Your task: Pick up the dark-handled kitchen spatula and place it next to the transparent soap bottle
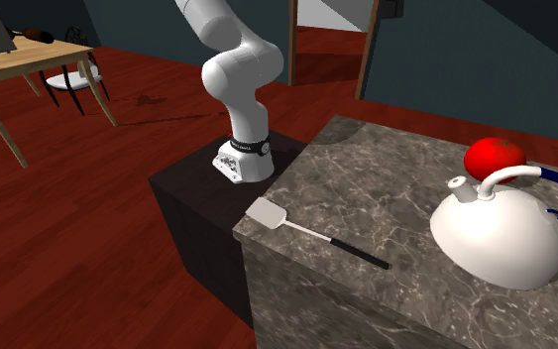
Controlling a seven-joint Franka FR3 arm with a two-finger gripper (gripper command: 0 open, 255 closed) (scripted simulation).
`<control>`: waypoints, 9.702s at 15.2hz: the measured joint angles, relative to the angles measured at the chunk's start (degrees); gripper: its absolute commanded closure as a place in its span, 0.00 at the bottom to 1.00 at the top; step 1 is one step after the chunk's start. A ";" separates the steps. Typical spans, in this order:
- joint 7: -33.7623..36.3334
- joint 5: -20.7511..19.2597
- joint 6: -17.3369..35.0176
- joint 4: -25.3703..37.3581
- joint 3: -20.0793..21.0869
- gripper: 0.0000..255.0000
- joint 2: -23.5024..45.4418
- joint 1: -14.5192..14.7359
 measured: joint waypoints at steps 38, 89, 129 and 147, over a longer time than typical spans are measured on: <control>-23.68 -2.97 47.43 -23.80 -28.69 0.00 31.14 -4.99; -19.93 -5.11 16.87 -8.65 -22.80 1.00 15.28 -6.82; 9.97 4.48 7.55 18.49 0.53 1.00 34.01 5.89; 28.85 -1.20 -2.40 62.10 9.03 1.00 68.19 16.85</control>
